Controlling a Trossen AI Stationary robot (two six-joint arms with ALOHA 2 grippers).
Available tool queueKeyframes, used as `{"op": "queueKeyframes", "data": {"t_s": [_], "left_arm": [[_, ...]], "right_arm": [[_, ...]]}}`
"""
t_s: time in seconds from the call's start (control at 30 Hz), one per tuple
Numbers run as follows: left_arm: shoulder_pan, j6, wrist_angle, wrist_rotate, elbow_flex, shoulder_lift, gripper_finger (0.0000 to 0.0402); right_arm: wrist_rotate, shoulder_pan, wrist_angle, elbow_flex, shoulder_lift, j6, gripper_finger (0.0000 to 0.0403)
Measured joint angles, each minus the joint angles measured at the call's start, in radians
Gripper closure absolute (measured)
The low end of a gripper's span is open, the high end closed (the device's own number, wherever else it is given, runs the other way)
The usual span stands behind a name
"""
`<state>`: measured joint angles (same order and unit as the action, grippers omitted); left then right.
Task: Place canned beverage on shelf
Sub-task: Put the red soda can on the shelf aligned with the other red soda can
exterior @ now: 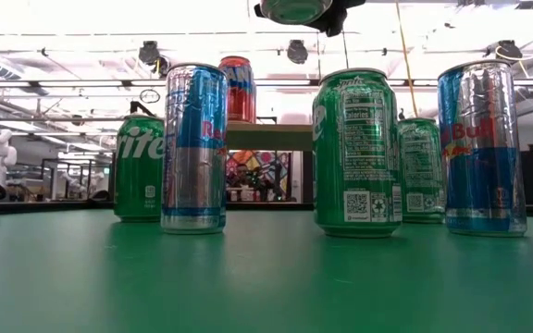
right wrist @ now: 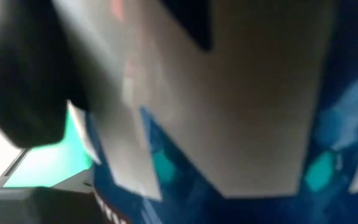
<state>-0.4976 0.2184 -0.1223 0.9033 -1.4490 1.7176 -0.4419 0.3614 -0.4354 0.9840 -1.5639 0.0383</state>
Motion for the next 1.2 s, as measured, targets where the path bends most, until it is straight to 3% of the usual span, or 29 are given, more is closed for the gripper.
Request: {"op": "queueKeyframes", "data": {"t_s": [0.2, 0.7, 0.97, 1.2], "left_arm": [[-0.001, 0.004, -0.002, -0.03, 0.0, -0.001, 0.0118], [0.004, -0.054, 0.006, -0.23, 0.0, -0.031, 0.0118], [0.008, -0.151, 0.0, -0.38, 0.0, -0.083, 0.0118], [0.014, -0.207, 0.002, -0.459, 0.0, -0.109, 0.0118]], "right_arm": [[-0.004, 0.007, 0.013, 0.0, 0.0, 0.013, 0.0105], [0.012, 0.035, 0.115, 0.004, 0.041, 0.057, 0.0055], [0.18, 0.035, 0.179, 0.003, 0.094, 0.066, 0.0053], [0.245, 0.039, 0.225, 0.002, 0.129, 0.07, 0.0053]]}}
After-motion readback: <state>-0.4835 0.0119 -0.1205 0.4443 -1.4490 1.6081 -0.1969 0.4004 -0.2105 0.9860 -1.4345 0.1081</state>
